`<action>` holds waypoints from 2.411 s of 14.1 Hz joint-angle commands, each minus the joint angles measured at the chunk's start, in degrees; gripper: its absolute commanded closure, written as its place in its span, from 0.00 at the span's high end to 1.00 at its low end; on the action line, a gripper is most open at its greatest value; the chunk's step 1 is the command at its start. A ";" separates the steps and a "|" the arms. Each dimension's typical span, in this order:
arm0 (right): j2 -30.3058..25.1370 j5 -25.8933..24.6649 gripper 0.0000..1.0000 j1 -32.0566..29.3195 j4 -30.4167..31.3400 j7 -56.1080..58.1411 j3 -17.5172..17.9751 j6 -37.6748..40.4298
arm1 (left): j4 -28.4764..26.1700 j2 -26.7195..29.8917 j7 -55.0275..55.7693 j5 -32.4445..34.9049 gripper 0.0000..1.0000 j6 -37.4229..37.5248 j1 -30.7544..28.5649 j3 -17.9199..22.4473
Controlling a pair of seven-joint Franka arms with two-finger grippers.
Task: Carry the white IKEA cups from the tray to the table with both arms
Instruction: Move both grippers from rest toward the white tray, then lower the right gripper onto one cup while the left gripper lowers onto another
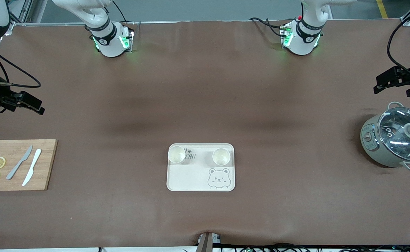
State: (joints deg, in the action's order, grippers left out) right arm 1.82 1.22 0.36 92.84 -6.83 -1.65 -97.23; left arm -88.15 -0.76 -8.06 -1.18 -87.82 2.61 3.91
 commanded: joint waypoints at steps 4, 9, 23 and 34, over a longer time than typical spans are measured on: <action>-1.21 0.45 1.00 -0.53 0.68 0.15 0.59 0.20 | 0.35 0.23 -0.29 2.32 1.00 -0.34 0.55 -1.01; -0.77 0.28 1.00 0.86 0.33 0.24 0.60 -0.85 | -6.14 0.58 2.52 2.85 1.00 -1.83 0.29 -6.01; 14.69 4.93 1.00 11.06 -2.49 -6.87 0.60 -13.24 | 8.76 -22.15 25.95 3.54 1.00 -13.51 9.77 -20.70; 28.49 4.67 1.00 20.55 -6.61 -23.66 0.60 -21.34 | 11.33 -41.68 32.85 6.19 1.00 -44.17 25.23 -10.26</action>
State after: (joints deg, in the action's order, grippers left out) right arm 26.99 5.46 19.37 89.80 -27.75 -0.64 -119.07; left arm -79.20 -38.92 22.84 3.81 -128.38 23.74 -10.31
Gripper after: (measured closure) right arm 0.000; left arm 0.000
